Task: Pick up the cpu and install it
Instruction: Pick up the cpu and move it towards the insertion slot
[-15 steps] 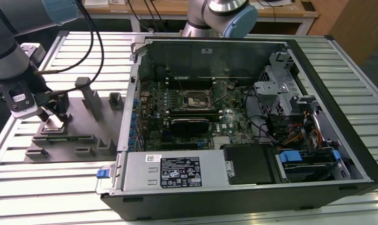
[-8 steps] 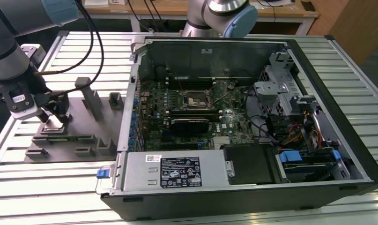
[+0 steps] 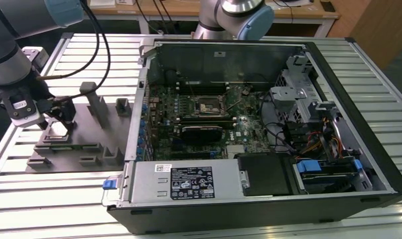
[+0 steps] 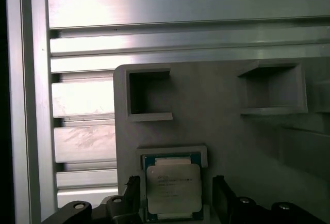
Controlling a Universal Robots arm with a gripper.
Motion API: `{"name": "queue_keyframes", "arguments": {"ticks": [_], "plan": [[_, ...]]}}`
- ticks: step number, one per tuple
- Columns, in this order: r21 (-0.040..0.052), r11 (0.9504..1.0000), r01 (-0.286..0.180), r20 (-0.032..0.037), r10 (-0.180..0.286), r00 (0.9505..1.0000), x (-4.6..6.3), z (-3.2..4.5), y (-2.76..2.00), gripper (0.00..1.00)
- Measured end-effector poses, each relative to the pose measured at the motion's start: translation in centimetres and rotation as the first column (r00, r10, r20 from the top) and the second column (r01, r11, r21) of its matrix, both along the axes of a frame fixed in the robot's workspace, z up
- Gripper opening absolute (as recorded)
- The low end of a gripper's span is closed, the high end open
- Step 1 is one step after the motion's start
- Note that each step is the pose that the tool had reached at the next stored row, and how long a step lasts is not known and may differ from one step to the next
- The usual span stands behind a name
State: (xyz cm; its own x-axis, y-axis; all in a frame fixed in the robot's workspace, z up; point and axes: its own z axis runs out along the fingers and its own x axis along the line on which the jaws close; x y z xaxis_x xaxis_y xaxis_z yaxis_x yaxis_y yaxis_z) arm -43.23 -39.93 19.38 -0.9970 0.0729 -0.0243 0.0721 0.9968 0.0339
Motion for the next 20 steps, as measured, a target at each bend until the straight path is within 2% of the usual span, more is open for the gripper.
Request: {"name": "queue_keyframes", "arguments": {"ticks": [1, 2, 5, 14, 20], "plan": [[-0.0002, 1.0000, -0.008, -0.0002, 0.008, 1.0000, 0.01, -0.01, 0.00, 0.66], [-0.0064, 0.9994, -0.034, -0.0023, 0.034, 0.9994, 0.04, -0.11, -0.01, 0.66], [-0.0086, 0.9987, -0.050, -0.0032, 0.050, 0.9987, 0.06, -0.29, 0.00, 0.66], [-0.0086, 0.9955, -0.094, -0.0031, 0.094, 0.9956, 0.06, -0.68, 0.00, 0.66], [-0.0087, 0.9949, -0.101, -0.0031, 0.101, 0.9949, -0.02, -0.97, 0.00, 0.66]]}}
